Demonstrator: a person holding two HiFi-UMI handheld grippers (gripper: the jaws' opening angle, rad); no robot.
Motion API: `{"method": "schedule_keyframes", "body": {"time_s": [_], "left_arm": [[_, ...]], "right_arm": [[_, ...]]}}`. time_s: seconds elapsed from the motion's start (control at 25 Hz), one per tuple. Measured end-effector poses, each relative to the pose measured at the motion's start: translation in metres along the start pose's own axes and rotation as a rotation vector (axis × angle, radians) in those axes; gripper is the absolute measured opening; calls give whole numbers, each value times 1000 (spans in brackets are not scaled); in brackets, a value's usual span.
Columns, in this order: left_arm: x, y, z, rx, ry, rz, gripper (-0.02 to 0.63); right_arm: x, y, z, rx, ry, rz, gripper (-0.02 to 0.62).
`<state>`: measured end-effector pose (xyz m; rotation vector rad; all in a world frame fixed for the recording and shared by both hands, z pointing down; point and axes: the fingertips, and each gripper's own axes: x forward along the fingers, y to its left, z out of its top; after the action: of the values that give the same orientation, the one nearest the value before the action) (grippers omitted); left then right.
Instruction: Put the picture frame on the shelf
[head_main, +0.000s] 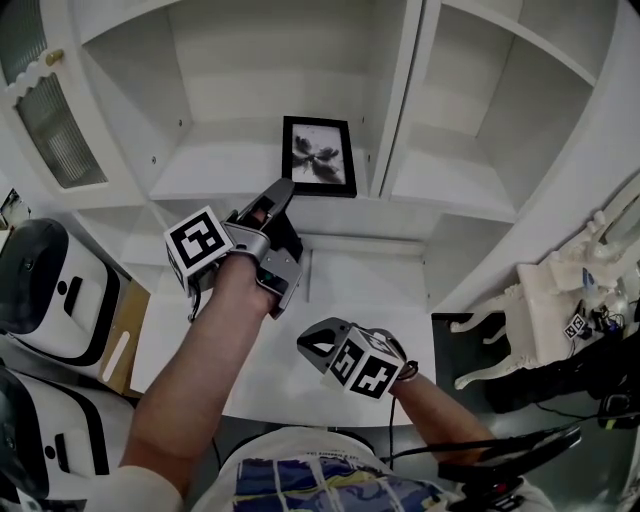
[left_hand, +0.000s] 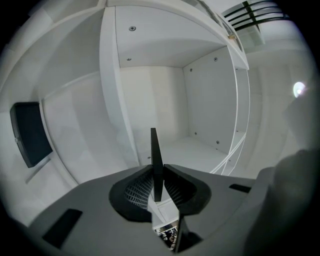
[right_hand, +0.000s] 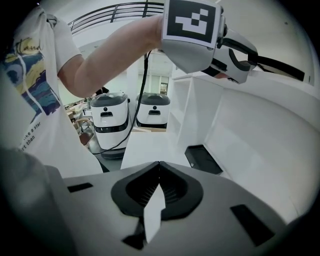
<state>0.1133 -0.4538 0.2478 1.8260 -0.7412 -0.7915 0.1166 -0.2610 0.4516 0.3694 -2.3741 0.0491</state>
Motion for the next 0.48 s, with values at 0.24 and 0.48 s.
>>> {"method": "schedule_keyframes", "body": {"time_s": [0.24,0.48], "left_arm": [[5,-3,3,65,-20,16,84],[9,-9,4,284,-8,79,99]], "right_arm": [[3,2,-6,0,-7,21,25],[-1,-5,-9,11,-15,25,25]]}}
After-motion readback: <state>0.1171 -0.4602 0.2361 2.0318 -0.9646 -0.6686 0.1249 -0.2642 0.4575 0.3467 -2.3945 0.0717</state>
